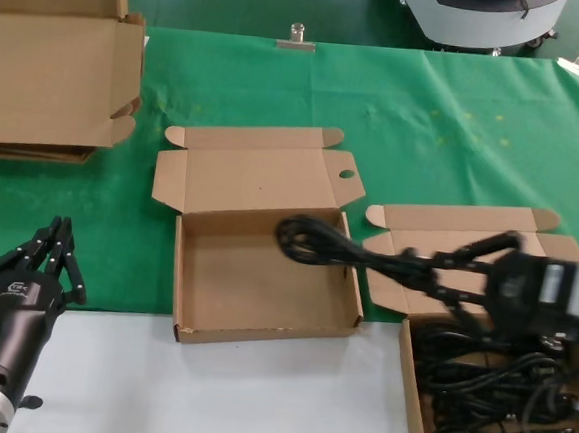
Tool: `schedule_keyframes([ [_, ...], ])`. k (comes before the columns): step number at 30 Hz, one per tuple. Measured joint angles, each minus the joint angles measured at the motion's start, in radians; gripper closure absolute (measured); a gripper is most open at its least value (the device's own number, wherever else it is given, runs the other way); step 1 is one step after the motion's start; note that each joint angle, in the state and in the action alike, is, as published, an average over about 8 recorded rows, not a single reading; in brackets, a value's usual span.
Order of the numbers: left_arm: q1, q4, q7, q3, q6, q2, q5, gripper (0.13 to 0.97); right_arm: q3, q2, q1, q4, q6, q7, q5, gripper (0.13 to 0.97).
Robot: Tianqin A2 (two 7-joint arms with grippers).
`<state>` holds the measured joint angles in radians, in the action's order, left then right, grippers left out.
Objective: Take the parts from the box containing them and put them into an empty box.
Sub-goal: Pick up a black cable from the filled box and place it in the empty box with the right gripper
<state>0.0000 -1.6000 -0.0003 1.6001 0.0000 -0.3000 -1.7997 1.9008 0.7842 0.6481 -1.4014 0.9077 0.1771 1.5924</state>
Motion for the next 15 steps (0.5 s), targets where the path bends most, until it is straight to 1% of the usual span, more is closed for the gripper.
schedule_keyframes([
  [8,0.0,0.0,0.0,0.0,0.0,0.0,0.0,0.925,0.094,-0.143,0.06,0.034,-0.046,0.002,-0.092,0.885],
  [15,0.0,0.0,0.0,0.0,0.0,0.0,0.0,0.925,0.152,-0.247,0.113,0.146,-0.083,0.028,-0.155,0.886],
])
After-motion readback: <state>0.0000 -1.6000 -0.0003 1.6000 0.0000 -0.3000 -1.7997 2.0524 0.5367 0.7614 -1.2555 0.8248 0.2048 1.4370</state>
